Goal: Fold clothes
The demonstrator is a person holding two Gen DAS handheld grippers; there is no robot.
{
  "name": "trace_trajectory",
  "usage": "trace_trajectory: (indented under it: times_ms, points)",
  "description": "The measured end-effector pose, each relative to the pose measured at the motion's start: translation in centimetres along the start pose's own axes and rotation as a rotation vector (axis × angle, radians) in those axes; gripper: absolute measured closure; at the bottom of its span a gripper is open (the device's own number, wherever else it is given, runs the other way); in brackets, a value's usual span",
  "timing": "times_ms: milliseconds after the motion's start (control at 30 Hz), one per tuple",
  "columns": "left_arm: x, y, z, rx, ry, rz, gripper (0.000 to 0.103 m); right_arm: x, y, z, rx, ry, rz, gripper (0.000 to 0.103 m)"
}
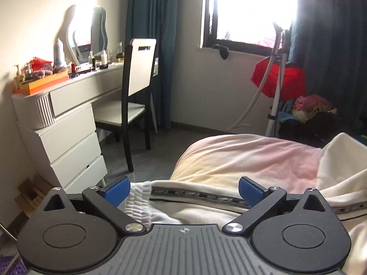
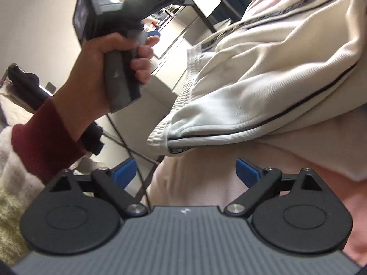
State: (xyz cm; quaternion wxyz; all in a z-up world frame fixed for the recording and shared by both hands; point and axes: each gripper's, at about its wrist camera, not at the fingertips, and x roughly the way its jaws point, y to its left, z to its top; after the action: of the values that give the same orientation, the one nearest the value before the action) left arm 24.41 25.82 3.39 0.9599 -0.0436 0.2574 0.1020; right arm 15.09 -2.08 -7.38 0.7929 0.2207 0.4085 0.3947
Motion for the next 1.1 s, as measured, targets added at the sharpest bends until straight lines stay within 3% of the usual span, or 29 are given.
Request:
trace_trajectory:
  times_ms: [133, 233, 400, 533, 600, 667, 733, 833, 933, 1000, 1100]
  points:
    - [-6.0, -4.4, -0.7, 0.015, -0.038, -0.093, 0.0, -7.5, 0.1, -0.1, -0.056, -0.18, -0.168, 0.008]
    - [-9.5, -7.8, -2.3, 0.05, -0.055, -0.136, 0.0, -13.0, -0.2, -0.7, -0.056, -0.295, -0.208, 0.008]
    - [-11.1, -12.0, -5.2, 0.08, 0.011, -0.195, 0.0, -20.8, -1.5, -1.3, -0.123, -0.44, -0.328, 0.008]
    - [-11.7, -15.4, -7.3, 0.105, 0.063, -0.235, 0.0, -23.9, -3.7, -2.4, -0.205, -0.504, -0.464, 0.008]
    - [-10.8, -17.5, -7.8, 0.117, 0.07, -0.25, 0.0, -25.2, -5.9, -3.9, -0.207, -0.553, -0.478, 0.008]
    - [-9.4, -19.4, -8.1, 0.122, 0.073, -0.268, 0.0, -25.6, -8.6, -5.1, -0.123, -0.571, -0.471, 0.008]
    - [-7.8, -21.5, -8.3, 0.128, 0.071, -0.285, 0.0, -25.8, -11.0, -5.3, -0.01, -0.571, -0.483, 0.008]
    - [-4.7, -25.6, -8.1, 0.159, 0.049, -0.306, 0.002, -26.1, -13.0, -4.2, 0.047, -0.582, -0.498, 0.008]
    - [-1.3, -30.3, -7.8, 0.22, 0.029, -0.342, 0.013, -26.4, -14.6, -2.9, 0.065, -0.61, -0.509, 0.008]
    - [0.9, -33.1, -7.5, 0.251, 0.03, -0.328, 0.017, -26.1, -16.0, -2.7, 0.088, -0.619, -0.515, 0.008]
    - [4.1, -37.2, -6.8, 0.307, 0.011, -0.279, 0.021, -24.9, -18.8, -2.4, 0.158, -0.554, -0.496, 0.008]
